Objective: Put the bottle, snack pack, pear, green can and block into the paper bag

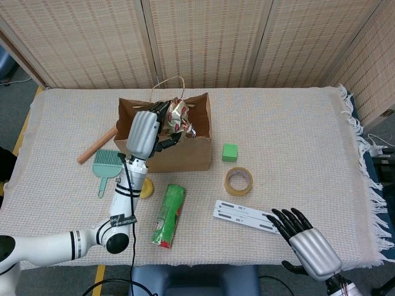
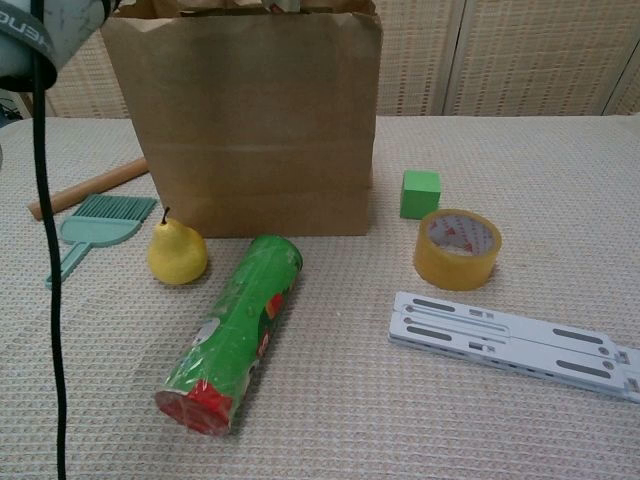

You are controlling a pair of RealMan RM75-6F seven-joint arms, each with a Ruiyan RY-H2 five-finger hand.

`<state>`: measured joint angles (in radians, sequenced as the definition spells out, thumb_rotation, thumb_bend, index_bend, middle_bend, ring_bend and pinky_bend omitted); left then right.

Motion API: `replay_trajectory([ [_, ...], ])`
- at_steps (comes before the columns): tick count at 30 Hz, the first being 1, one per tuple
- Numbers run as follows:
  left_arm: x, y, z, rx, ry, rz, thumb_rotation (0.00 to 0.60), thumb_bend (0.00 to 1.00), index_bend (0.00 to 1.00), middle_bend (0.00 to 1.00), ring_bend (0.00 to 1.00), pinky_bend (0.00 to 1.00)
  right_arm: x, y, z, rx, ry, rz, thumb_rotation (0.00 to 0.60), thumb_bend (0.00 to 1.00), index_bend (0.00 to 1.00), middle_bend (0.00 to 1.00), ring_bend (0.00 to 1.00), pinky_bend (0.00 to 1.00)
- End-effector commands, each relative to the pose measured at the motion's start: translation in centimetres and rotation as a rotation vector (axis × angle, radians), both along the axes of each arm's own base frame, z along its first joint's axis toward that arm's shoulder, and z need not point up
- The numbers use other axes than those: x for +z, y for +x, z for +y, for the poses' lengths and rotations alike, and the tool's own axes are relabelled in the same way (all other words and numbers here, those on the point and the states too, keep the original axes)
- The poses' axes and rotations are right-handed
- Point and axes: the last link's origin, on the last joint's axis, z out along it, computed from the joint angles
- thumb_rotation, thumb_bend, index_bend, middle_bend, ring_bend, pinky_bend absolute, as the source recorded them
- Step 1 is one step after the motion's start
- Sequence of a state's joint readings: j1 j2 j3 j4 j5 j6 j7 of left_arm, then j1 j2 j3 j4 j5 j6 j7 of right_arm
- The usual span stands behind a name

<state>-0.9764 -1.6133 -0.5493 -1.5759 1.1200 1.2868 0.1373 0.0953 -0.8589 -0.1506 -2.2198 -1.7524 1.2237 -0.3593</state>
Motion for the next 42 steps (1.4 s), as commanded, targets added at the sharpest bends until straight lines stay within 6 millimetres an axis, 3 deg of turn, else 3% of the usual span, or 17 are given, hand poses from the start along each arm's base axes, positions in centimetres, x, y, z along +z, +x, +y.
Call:
replay_trajectory([
  [1,-0.4,0.4,1.2,0.0,0.014,0.032,0.6,0.69,0.65,0.66,0.62,0.73,0.0,-0.1,-0.3,-0.015,0.012,-0.004,0.6,0.07,0.0,0.0,0.0,0.0],
  [13,0.3,-3.3,3.4,0.109,0.014,0.102,0.6,0.67,0.62,0.64,0.59,0.71,0.3,0.0,-0.5,-0.034,0.035,-0.031,0.6,0.07,0.0,0.0,0.0,0.0],
  [21,2.0,-1.8,3.9,0.079,0.032,0.06,0.6,0.65,0.61,0.63,0.58,0.7,0.3,0.0,-0.8,-0.042,0.034,-0.03,0.6,0.07,0.0,0.0,0.0,0.0],
  [30,1.1,-4.1,4.5,0.111,0.024,0.146,0.6,0.64,0.6,0.62,0.58,0.69,0.4,0.0,-0.9,-0.045,0.03,-0.032,0.6,0.07,0.0,0.0,0.0,0.0],
  [32,0.8,-4.7,4.6,0.118,-0.004,0.185,0.6,0.59,0.54,0.55,0.5,0.62,0.3,0.0,-0.9,-0.048,0.034,-0.031,0.6,0.07,0.0,0.0,0.0,0.0],
  [35,0.3,-5.5,4.5,0.141,-0.08,0.273,0.6,0.44,0.25,0.21,0.16,0.34,0.2,-0.1,-1.0,-0.049,0.035,-0.029,0.6,0.07,0.0,0.0,0.0,0.0],
  [37,0.6,-5.4,4.4,0.151,-0.095,0.277,0.6,0.4,0.1,0.05,0.03,0.23,0.2,-0.1,-1.0,-0.049,0.035,-0.028,0.6,0.07,0.0,0.0,0.0,0.0],
  [42,1.0,-5.1,4.0,0.155,-0.098,0.266,0.6,0.4,0.03,0.01,0.0,0.16,0.2,0.0,-0.9,-0.045,0.034,-0.029,0.6,0.07,0.0,0.0,0.0,0.0],
])
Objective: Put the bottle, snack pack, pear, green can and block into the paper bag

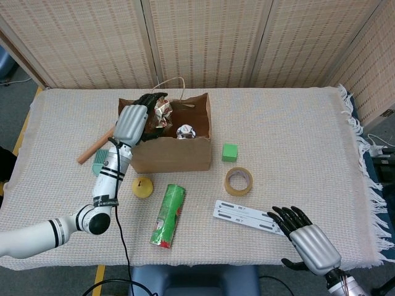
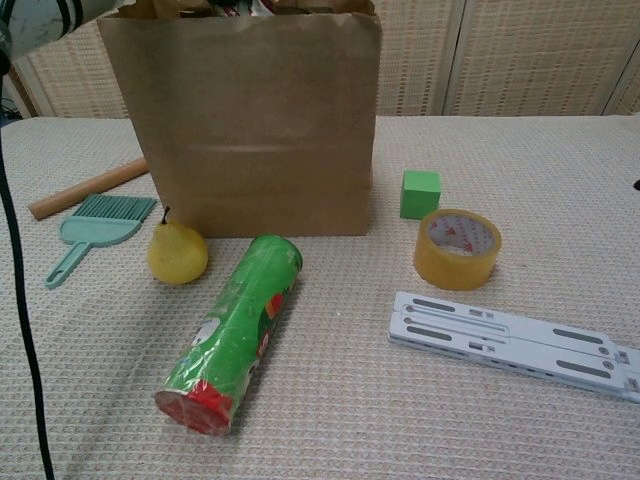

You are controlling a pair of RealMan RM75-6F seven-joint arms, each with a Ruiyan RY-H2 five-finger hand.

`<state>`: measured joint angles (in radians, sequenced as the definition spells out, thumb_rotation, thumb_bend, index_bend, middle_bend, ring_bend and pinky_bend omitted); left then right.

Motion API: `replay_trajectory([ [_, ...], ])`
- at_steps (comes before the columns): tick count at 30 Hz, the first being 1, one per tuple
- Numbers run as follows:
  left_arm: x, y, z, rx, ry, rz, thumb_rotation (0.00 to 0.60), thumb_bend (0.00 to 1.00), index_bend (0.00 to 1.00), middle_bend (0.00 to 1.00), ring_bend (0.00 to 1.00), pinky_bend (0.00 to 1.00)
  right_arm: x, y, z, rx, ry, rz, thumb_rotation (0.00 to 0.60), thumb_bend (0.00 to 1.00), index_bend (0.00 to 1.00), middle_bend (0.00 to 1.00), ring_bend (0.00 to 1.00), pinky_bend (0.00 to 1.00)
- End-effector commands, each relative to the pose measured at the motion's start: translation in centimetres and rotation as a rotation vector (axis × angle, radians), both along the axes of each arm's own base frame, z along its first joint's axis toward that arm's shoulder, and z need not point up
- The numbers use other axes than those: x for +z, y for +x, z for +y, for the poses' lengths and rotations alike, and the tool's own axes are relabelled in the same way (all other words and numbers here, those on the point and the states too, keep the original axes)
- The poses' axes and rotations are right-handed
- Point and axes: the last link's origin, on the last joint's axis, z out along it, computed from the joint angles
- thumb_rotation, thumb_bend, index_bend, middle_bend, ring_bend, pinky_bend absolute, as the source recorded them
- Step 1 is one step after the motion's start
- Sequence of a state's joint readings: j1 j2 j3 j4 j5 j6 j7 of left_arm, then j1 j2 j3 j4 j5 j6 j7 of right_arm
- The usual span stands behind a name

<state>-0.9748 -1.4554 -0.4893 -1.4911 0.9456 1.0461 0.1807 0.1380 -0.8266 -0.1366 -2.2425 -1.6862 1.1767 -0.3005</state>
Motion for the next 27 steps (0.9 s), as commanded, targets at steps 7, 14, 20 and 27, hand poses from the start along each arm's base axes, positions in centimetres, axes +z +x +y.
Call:
replay_trajectory([
  [7,0.5,0.1,-1.2,-0.005,-0.014,-0.007,0.6,0.4,0.03,0.01,0.0,0.16,0.0,0.1,0.3,0.01,0.003,0.002,0.6,0.07,0.0,0.0,0.0,0.0],
  [14,2.2,-0.1,-2.6,-0.024,0.009,-0.059,0.6,0.4,0.03,0.01,0.0,0.17,0.0,0.1,0.6,0.016,0.004,0.006,0.6,0.07,0.0,0.0,0.0,0.0],
  [20,6.6,-2.0,-4.3,-0.047,0.081,-0.08,0.6,0.42,0.08,0.04,0.02,0.2,0.0,0.0,0.8,0.018,0.003,0.006,0.6,0.07,0.0,0.0,0.0,0.0],
  [27,10.9,-8.6,-8.5,0.006,0.09,-0.072,0.6,0.47,0.13,0.08,0.05,0.21,0.0,0.0,1.1,0.027,-0.002,0.014,0.6,0.07,0.0,0.0,0.0,0.0],
])
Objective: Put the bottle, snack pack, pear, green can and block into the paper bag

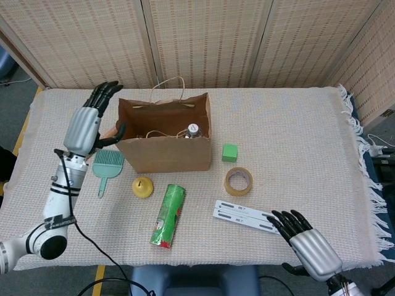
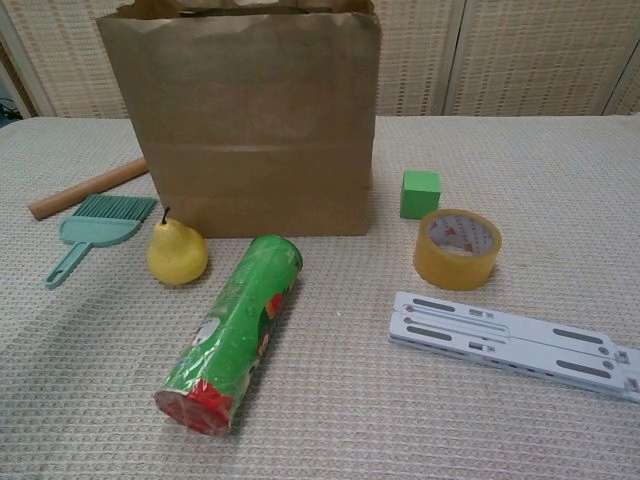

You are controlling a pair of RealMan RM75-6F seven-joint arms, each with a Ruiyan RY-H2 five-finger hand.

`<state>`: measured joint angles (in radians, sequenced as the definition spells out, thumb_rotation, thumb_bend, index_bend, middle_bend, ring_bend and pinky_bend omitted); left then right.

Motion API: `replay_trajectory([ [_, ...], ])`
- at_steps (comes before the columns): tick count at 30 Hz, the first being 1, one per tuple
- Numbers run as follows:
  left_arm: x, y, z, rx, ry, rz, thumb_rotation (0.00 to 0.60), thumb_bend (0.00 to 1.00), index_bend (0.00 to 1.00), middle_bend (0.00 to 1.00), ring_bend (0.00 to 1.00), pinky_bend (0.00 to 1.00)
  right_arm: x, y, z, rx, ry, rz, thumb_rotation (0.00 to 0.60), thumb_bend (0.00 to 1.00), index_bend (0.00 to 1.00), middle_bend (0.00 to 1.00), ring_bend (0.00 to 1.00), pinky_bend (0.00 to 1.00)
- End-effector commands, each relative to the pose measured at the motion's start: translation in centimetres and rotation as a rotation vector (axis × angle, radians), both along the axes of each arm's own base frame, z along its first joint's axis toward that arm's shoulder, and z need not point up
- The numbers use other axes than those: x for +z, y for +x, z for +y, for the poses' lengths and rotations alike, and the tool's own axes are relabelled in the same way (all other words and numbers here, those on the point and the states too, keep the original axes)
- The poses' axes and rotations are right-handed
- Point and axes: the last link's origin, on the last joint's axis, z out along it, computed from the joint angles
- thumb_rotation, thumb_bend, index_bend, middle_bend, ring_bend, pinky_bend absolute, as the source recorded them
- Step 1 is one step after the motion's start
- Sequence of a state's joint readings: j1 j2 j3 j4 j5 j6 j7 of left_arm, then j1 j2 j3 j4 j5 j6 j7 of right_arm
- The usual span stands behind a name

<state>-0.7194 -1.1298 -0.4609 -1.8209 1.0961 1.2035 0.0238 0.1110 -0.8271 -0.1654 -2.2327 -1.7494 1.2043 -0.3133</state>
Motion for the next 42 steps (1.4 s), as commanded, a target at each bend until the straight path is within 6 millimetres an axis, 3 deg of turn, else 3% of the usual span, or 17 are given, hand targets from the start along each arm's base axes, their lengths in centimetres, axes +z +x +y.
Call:
replay_trajectory([
  [1,2.1,-4.0,-3.4,0.02,-0.008,-0.003,0.6,0.47,0.14,0.08,0.06,0.22,-0.1,0.0,0.1,0.004,0.002,0.005,0.6,0.07,0.0,0.0,0.0,0.0],
  [4,2.5,-6.8,-5.8,-0.025,0.031,-0.002,0.6,0.48,0.17,0.12,0.1,0.26,-0.4,0.1,0.3,0.013,0.004,0.012,0.6,0.07,0.0,0.0,0.0,0.0],
  [8,2.3,-10.7,-9.2,-0.015,-0.039,0.135,0.6,0.48,0.18,0.14,0.12,0.27,-0.5,0.1,0.6,0.023,0.001,0.022,0.6,0.07,0.0,0.0,0.0,0.0],
  [13,1.2,-14.3,-10.6,-0.013,-0.128,0.352,0.6,0.48,0.19,0.14,0.13,0.29,-0.7,0.2,0.8,0.034,-0.007,0.031,0.6,0.07,0.0,0.0,0.0,0.0],
  [18,-0.3,-16.0,-11.6,-0.067,-0.195,0.59,0.6,0.46,0.21,0.15,0.15,0.32,-0.8,0.2,1.0,0.038,-0.014,0.034,0.6,0.07,0.0,0.0,0.0,0.0],
  [21,-1.9,-16.2,-12.0,-0.091,-0.248,0.672,0.6,0.43,0.18,0.13,0.13,0.3,-0.9,0.2,0.9,0.036,-0.013,0.036,0.6,0.07,0.0,0.0,0.0,0.0],
  [24,-3.5,-15.7,-12.0,-0.104,-0.299,0.743,0.6,0.4,0.07,0.04,0.03,0.21,-0.9,0.2,0.8,0.034,-0.011,0.037,0.6,0.07,0.0,0.0,0.0,0.0],
  [27,-5.2,-14.7,-11.5,-0.129,-0.322,0.788,0.6,0.39,0.01,0.0,0.0,0.18,-0.9,0.1,0.8,0.031,-0.01,0.04,0.6,0.07,0.0,0.0,0.0,0.0],
  [35,-9.3,-11.7,-10.1,-0.216,-0.365,0.901,0.6,0.36,0.0,0.0,0.0,0.15,-0.8,0.0,0.6,0.023,-0.008,0.036,0.6,0.07,0.0,0.0,0.0,0.0],
  [42,-11.7,-9.2,-9.4,-0.286,-0.364,0.925,0.6,0.36,0.0,0.0,0.0,0.15,-0.8,-0.2,0.4,0.013,-0.001,0.037,0.6,0.07,0.0,0.0,0.0,0.0],
])
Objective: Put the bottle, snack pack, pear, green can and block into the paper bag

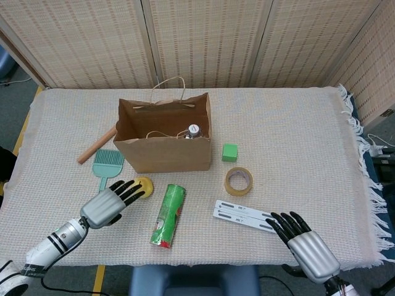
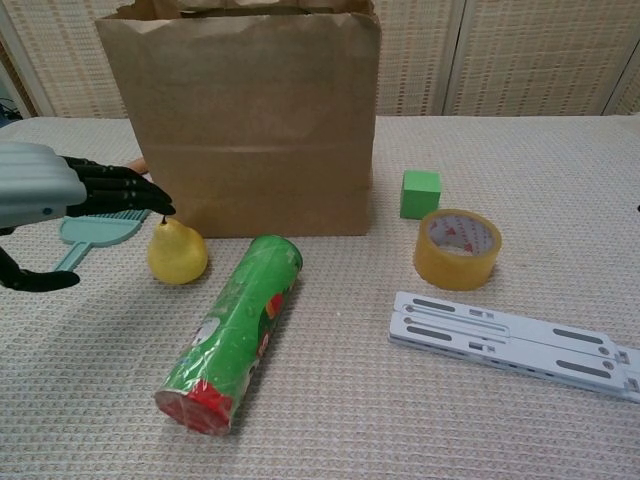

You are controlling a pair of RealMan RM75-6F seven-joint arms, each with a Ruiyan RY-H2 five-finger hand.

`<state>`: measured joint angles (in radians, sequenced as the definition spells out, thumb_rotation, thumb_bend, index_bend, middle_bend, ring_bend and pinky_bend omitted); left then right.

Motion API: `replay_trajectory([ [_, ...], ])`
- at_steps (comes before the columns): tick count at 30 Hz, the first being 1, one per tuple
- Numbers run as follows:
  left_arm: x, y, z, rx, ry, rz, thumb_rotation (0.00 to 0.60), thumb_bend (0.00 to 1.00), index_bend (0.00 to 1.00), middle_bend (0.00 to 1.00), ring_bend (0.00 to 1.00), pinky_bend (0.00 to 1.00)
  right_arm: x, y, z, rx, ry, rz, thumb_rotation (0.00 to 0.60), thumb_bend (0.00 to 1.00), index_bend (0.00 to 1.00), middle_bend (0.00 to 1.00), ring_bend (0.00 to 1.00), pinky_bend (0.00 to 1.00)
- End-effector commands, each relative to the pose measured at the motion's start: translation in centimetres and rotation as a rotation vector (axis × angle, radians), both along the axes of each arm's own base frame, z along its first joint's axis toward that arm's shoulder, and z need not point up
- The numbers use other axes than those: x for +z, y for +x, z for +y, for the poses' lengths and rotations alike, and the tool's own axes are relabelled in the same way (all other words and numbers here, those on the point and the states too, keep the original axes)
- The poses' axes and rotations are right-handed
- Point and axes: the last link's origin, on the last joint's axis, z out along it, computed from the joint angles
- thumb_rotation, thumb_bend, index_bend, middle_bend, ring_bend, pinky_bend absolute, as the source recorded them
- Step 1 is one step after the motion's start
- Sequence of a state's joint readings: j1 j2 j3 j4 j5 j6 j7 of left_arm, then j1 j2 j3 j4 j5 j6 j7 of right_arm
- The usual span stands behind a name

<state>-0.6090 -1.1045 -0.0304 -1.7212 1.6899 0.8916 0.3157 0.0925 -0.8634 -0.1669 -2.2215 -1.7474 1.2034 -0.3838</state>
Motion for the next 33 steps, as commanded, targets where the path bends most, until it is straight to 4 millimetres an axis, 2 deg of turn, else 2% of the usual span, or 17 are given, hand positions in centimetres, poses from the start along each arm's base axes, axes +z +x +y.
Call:
replay_trajectory([
  [1,-1.1,1.3,0.6,-0.022,-0.012,0.001,0.6,0.36,0.0,0.0,0.0,0.15,0.0,0.0,0.0,-0.001,0.003,0.001,0.6,0.07,0.0,0.0,0.0,0.0],
  [15,-4.5,3.9,4.2,-0.055,0.001,0.06,0.6,0.37,0.0,0.0,0.0,0.16,0.0,0.0,-0.2,-0.008,0.005,-0.003,0.6,0.07,0.0,0.0,0.0,0.0],
  [22,-5.9,3.6,5.6,-0.041,0.004,0.121,0.6,0.37,0.0,0.0,0.0,0.18,0.1,-0.1,-0.4,-0.018,0.006,-0.007,0.6,0.07,0.0,0.0,0.0,0.0],
  [28,-6.6,2.5,6.5,-0.003,0.014,0.147,0.6,0.37,0.0,0.0,0.0,0.22,0.1,-0.2,-0.7,-0.025,0.008,-0.007,0.6,0.07,0.0,0.0,0.0,0.0],
  [33,-7.0,1.7,6.6,0.01,0.016,0.154,0.6,0.38,0.06,0.02,0.03,0.25,-0.1,-0.3,-0.8,-0.03,0.01,-0.003,0.6,0.07,0.0,0.0,0.0,0.0],
])
